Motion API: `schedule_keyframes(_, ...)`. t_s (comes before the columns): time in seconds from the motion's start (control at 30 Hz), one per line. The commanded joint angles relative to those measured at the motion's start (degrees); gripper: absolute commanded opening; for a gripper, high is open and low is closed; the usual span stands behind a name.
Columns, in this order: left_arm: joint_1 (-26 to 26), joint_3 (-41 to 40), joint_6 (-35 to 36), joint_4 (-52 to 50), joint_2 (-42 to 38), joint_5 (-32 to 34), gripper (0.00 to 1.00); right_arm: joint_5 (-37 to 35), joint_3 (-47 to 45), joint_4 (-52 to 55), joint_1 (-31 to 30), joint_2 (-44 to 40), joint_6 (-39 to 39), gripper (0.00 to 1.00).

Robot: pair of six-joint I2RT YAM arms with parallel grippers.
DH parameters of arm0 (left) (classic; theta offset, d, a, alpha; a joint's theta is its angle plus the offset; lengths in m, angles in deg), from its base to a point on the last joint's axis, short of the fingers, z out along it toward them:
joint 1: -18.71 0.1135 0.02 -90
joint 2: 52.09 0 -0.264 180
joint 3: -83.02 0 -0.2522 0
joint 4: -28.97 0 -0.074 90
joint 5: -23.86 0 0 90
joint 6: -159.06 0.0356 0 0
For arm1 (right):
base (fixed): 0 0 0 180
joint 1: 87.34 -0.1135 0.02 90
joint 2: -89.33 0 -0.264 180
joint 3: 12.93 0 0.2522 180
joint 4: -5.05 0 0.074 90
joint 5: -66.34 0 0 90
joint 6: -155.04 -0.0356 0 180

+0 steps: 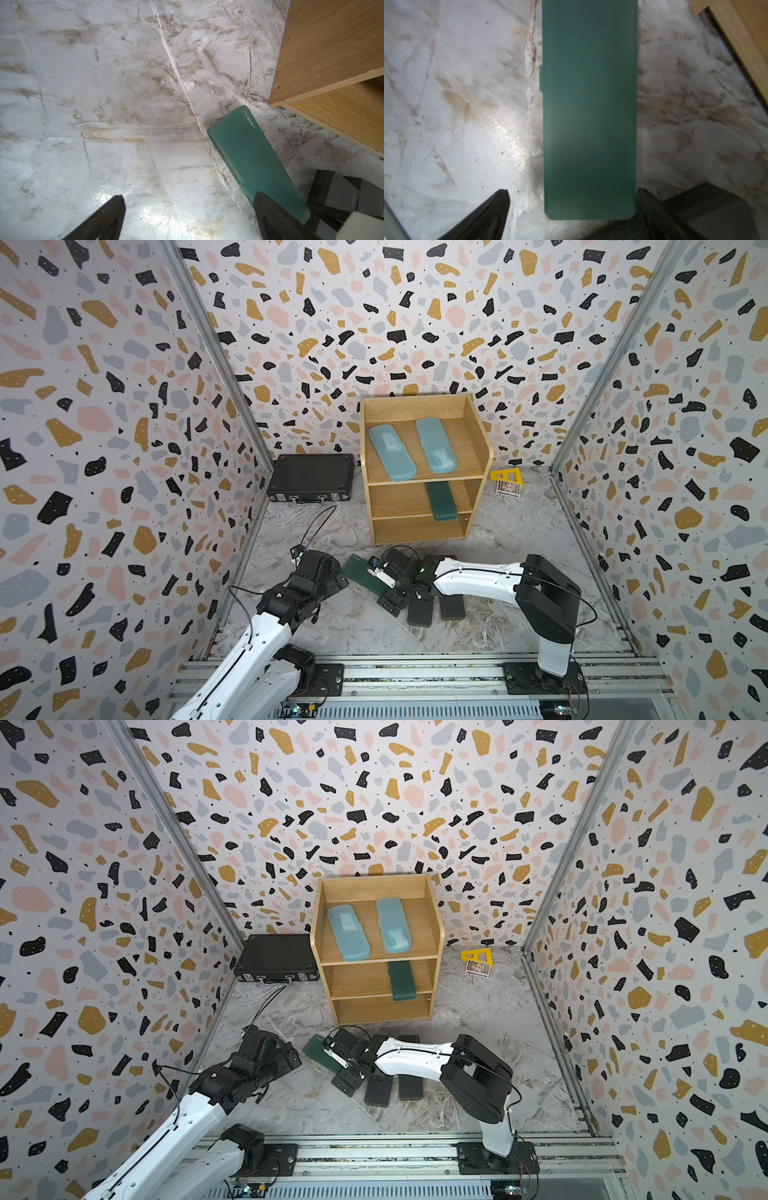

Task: Place the pencil cases on the shelf according to color
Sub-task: Pick up the pencil case from the center of the board.

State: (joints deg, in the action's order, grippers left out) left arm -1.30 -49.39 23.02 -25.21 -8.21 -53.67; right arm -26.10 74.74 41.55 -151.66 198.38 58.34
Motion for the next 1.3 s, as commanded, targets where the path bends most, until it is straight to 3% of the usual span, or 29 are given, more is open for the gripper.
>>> schedule_keyframes(0.0,0.73,-1.31,1.39,0.98,-1.43,-0.74,1.00,-2.59,2.44,2.83,-0.26,0.05,-1.60,1.00)
schedule_keyframes(0.4,0.83,-3.39,0.83,1.75,-3.40,-4.58,1.00,-4.98,-1.71,1.47,-0.72,0.10,-4.73,1.00)
schedule_keyframes(0.9,0.83,-4.60,0.30,1.70,-5.39,-4.92,1.00,-5.62,-1.65,-0.75,-0.81,3.59,-6.98,0.98)
schedule_keyframes(1.27,0.84,-4.12,0.26,0.56,-7.04,-5.23,1.00,-6.98,-5.16,-3.11,-0.90,-0.82,-8.72,0.65)
